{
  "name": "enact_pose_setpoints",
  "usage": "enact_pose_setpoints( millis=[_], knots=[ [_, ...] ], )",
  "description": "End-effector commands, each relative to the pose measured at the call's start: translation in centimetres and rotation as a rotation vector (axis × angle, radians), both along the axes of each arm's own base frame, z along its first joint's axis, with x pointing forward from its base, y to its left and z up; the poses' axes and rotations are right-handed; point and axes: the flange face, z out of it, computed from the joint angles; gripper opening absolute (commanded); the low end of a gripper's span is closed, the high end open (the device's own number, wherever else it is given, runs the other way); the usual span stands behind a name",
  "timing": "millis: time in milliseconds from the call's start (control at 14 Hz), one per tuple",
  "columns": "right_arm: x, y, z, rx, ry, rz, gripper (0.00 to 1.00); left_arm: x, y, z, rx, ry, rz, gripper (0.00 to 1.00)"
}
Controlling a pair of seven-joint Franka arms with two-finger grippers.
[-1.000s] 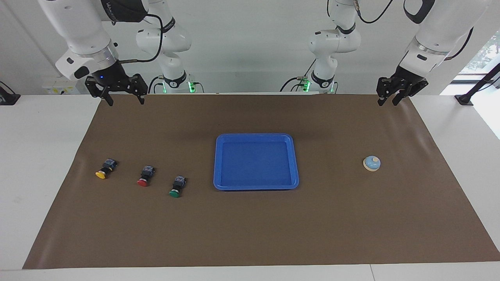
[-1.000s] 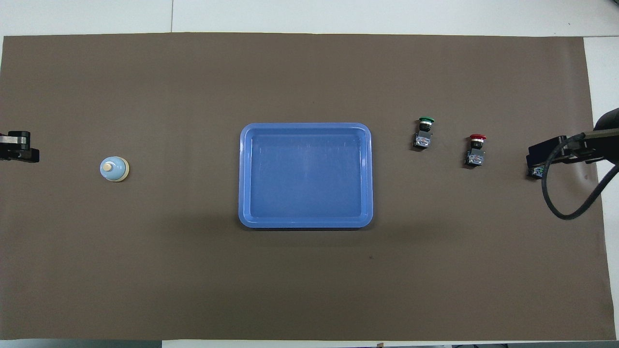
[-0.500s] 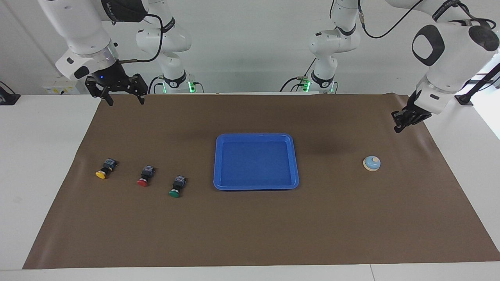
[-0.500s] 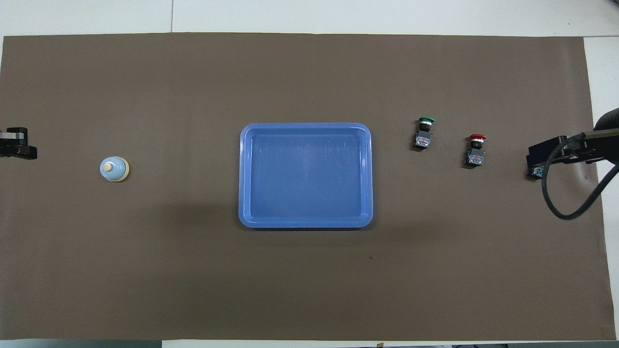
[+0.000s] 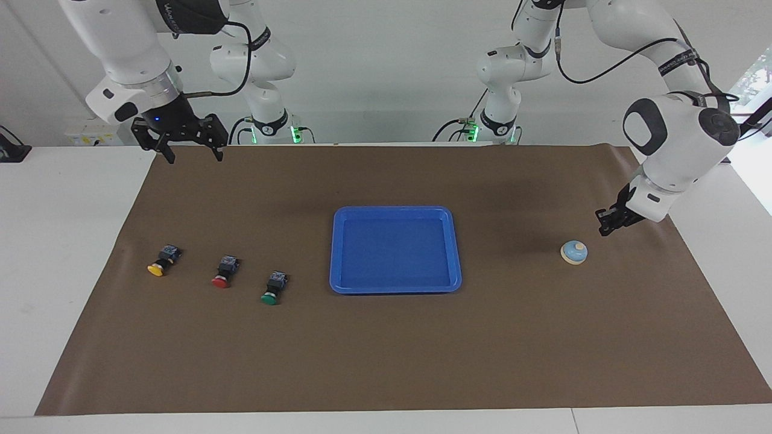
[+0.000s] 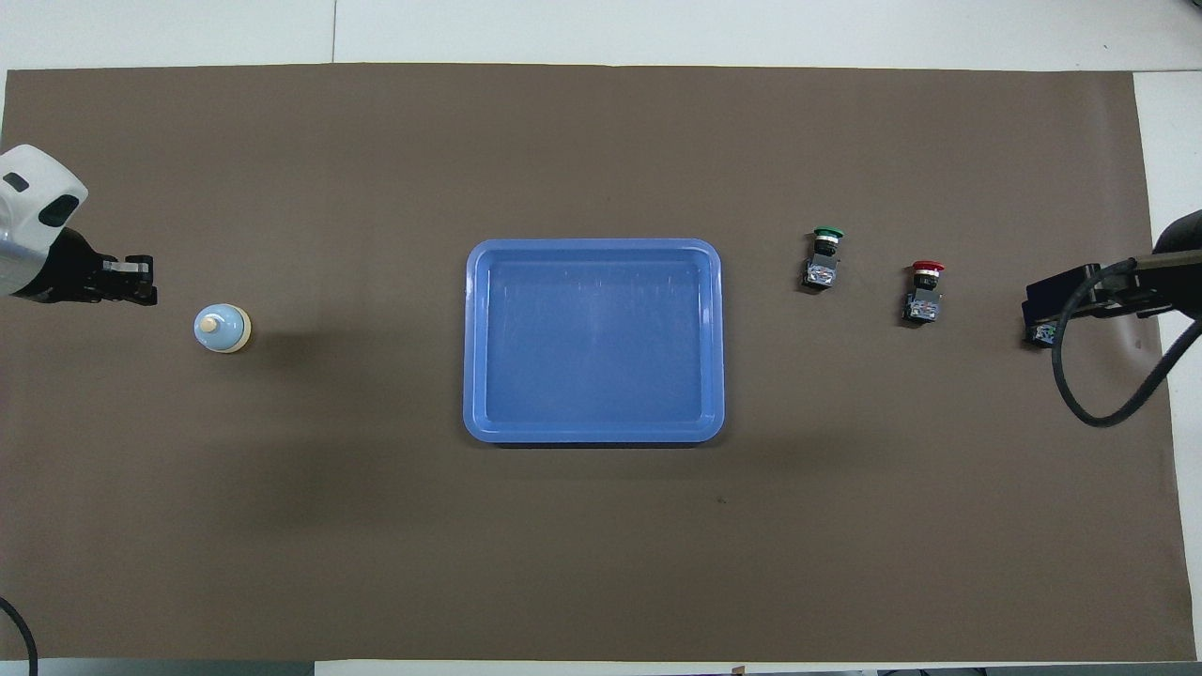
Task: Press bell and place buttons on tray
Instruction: 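Press down on the bell top with the left gripper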
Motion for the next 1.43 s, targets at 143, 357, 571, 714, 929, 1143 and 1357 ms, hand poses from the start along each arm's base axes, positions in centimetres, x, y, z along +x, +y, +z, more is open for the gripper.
enact_pose_setpoints(
  millis=[143, 357, 571, 714, 929, 1143, 1357],
  knots=[
    [-0.5, -0.2, 0.0, 0.0, 0.0, -0.019, 1.0, -1.8, -0.4, -2.6, -0.006, -0.022, -0.004, 0.0],
    [-0.6, -0.2, 0.1, 0.0, -0.001, -0.019, 1.0, -1.6, -0.3, -4.6, -0.008, -0.007, -0.002, 0.0],
    [-0.5, -0.2, 0.0, 0.0, 0.0, -0.019, 1.0, -1.5, -0.3, -5.7, -0.007, -0.012, -0.001, 0.0],
    [-0.5, -0.2, 0.0, 0.0, 0.0, -0.019, 1.0, -1.5, -0.3, -6.8, -0.008, -0.012, 0.0, 0.0],
    [-0.5, -0.2, 0.0, 0.0, 0.0, -0.019, 1.0, -1.3, -0.4, -9.0, -0.007, -0.019, 0.0, 0.0],
    [-0.5, -0.2, 0.0, 0.0, 0.0, -0.019, 1.0, -1.5, -0.4, -9.2, -0.007, -0.003, -0.003, 0.0],
    [-0.5, -0.2, 0.0, 0.0, 0.0, -0.019, 1.0, -1.0, -0.4, -1.6, -0.009, 0.045, -0.009, 0.0]
  ],
)
